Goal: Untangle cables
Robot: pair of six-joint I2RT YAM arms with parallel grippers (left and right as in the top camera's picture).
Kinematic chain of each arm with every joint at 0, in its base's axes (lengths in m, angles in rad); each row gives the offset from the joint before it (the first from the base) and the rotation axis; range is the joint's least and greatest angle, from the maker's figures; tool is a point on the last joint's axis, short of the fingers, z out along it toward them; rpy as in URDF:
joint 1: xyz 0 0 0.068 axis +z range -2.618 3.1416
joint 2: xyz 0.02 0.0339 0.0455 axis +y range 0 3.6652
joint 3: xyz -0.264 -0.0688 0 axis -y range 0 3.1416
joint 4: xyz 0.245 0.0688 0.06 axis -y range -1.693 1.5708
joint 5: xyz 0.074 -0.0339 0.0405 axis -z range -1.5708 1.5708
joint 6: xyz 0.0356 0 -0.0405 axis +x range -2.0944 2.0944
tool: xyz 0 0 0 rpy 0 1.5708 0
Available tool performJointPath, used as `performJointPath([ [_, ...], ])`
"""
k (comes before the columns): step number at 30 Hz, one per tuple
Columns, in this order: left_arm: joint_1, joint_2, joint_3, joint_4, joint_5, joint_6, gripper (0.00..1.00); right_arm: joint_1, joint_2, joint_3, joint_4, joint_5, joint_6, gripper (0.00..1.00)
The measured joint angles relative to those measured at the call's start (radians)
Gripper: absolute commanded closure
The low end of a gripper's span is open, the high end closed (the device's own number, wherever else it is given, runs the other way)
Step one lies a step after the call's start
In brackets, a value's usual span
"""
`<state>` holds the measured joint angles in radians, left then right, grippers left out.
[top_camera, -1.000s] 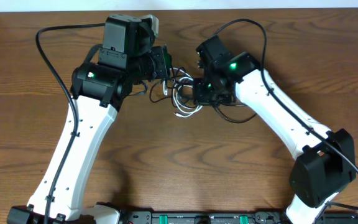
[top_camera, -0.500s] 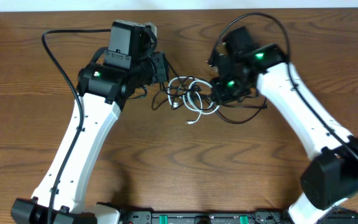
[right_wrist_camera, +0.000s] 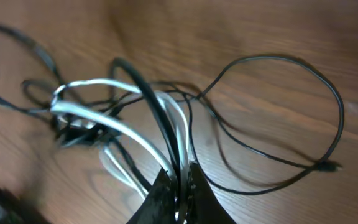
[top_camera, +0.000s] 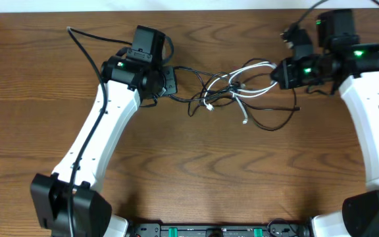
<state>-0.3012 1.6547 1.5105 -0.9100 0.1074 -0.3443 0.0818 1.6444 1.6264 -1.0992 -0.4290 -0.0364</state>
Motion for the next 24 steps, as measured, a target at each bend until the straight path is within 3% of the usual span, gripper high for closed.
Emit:
performJointPath([
  [8,-0.011,0.068,0.0,-0.006,-0.01,0.0,0.92,-0.112,0.0,0.0,-0.01,-0.011,0.104,0.99],
  [14,0.006,0.111,0.0,-0.024,-0.101,0.0,0.92,-0.237,0.0,0.0,-0.036,0.201,0.233,0.99],
  [18,0.006,0.117,0.0,-0.025,-0.141,0.002,0.92,-0.287,0.0,0.0,-0.036,0.222,0.241,0.99],
  [21,0.006,0.117,0.0,-0.008,-0.105,0.035,0.92,-0.287,0.0,0.0,-0.035,0.137,0.173,0.89],
  [24,0.006,0.117,0.0,0.032,-0.004,0.091,0.92,-0.254,0.0,0.0,-0.037,0.035,0.082,0.69],
])
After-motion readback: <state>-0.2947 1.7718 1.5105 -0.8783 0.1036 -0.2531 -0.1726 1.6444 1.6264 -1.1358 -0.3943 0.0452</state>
